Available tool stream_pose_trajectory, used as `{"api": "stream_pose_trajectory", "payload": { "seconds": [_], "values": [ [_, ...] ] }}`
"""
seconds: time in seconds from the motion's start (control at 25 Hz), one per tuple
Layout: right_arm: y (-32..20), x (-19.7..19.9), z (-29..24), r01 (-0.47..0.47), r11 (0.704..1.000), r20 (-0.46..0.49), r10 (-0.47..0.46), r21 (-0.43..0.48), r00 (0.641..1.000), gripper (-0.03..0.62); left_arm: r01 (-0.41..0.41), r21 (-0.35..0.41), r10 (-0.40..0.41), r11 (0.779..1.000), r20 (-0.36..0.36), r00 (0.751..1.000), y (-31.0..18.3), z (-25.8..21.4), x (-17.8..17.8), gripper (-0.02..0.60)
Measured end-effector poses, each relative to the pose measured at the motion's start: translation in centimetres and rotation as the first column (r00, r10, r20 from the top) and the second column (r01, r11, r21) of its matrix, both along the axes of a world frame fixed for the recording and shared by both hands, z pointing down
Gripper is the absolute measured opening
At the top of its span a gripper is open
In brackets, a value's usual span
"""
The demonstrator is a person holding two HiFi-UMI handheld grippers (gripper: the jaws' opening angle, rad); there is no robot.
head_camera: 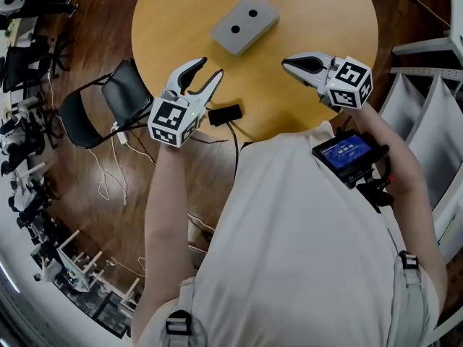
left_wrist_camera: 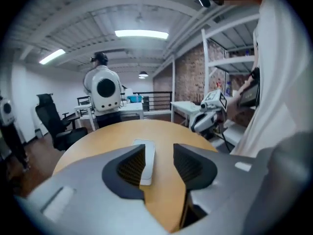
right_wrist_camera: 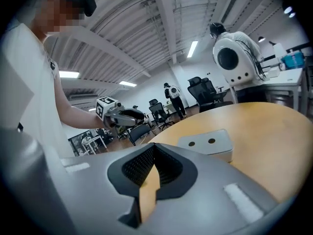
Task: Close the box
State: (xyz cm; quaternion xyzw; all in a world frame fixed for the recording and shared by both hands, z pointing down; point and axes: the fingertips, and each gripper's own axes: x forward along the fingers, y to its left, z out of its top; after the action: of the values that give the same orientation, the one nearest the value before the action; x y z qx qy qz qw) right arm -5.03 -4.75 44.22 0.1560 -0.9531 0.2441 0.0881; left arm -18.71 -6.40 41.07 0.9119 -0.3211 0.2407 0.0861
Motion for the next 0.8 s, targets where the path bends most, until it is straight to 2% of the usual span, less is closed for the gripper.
{"api": "stream_pose_trajectory", "payload": {
  "seconds": [0.12,0.24,0.44,0.52,0.8],
  "values": [
    [-0.3,-1.5,-1.1,0.026,0.999,0.001,-0.026,0.027,1.0,0.0,0.134,0.018,-0.131,0.991,-0.121,0.984,1.7,-1.6,-0.4,0.144],
    [-0.4,-2.2,-1.6,0.041,0.998,0.001,-0.041,0.04,0.999,0.0,0.225,0.006,-0.221,0.974,-0.164,0.961,3.0,-1.2,0.3,0.095],
    [0.4,-3.2,-1.6,0.075,0.996,-0.004,-0.075,0.037,0.997,0.0,0.265,-0.02,-0.266,0.964,-0.121,0.956,4.6,0.5,1.2,0.036],
    [0.6,-3.3,-1.4,0.084,0.996,-0.003,-0.084,0.038,0.996,0.0,0.277,-0.028,-0.278,0.96,-0.127,0.952,4.8,0.9,1.1,0.006],
    [0.7,-3.1,-2.5,0.086,0.994,0.009,-0.087,0.066,0.996,0.0,0.252,-0.051,-0.257,0.966,-0.153,0.954,5.0,1.2,2.4,0.0]
  ]
}}
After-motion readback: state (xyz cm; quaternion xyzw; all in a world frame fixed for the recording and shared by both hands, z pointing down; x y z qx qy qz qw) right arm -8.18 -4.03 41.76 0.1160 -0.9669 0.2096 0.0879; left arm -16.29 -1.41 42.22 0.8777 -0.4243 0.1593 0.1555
